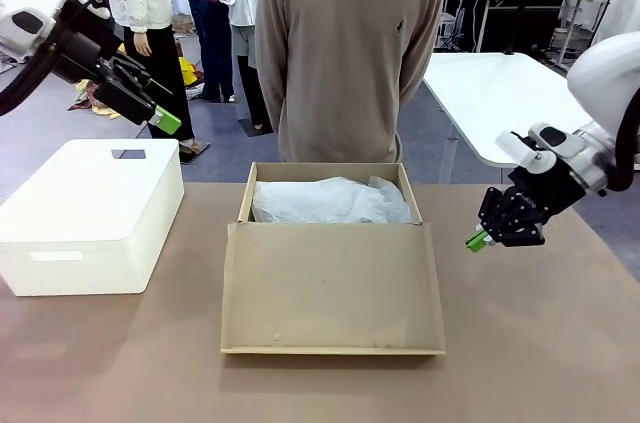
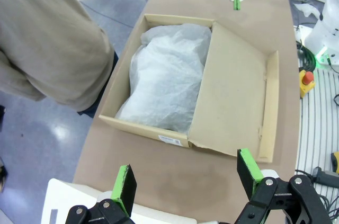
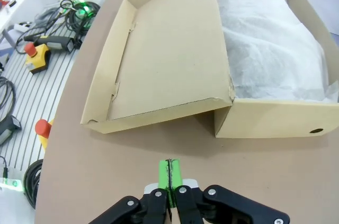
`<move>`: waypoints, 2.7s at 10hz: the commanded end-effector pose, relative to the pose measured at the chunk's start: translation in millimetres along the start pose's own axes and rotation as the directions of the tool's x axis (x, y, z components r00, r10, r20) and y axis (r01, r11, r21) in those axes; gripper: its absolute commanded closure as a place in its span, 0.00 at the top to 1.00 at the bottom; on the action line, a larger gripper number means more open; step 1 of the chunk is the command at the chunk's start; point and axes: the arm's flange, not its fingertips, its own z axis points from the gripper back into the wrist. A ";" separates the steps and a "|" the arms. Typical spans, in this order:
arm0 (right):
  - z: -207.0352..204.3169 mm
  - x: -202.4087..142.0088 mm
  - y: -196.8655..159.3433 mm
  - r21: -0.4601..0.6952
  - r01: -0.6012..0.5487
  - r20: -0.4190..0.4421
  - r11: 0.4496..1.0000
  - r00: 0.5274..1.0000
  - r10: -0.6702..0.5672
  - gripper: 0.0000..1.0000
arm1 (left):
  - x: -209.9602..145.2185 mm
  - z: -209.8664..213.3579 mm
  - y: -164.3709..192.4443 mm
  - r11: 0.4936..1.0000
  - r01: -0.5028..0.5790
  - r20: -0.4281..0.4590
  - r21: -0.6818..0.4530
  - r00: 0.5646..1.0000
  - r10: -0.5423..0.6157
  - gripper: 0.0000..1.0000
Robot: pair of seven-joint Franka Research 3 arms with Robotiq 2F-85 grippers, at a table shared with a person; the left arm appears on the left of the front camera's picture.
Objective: Pack the shoes into the box.
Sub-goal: Close the Shoes Box.
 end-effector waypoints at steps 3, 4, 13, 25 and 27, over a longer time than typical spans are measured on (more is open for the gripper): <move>-7.5 -4.1 0.6 0.019 0.011 -0.014 1.000 1.000 -0.011 0.00 | -0.7 1.1 0.6 1.000 0.012 0.016 -0.010 1.000 -0.012 1.00; -9.3 -6.8 -1.0 0.018 0.008 0.005 1.000 1.000 -0.008 0.00 | -0.7 1.1 0.6 1.000 0.012 0.016 -0.010 1.000 -0.012 1.00; -47.1 -17.2 -12.3 -0.006 0.011 0.055 1.000 0.998 -0.011 0.00 | -0.7 1.1 0.6 1.000 0.012 0.016 -0.010 1.000 -0.012 1.00; -100.0 -25.0 -23.5 0.090 0.021 0.143 0.996 0.989 -0.033 0.00 | -0.7 1.1 0.6 1.000 0.012 0.016 -0.010 1.000 -0.012 1.00; -101.8 -22.2 -19.6 0.116 0.013 0.174 0.993 0.984 -0.033 0.00 | -0.7 1.1 0.6 1.000 0.012 0.016 -0.010 1.000 -0.012 1.00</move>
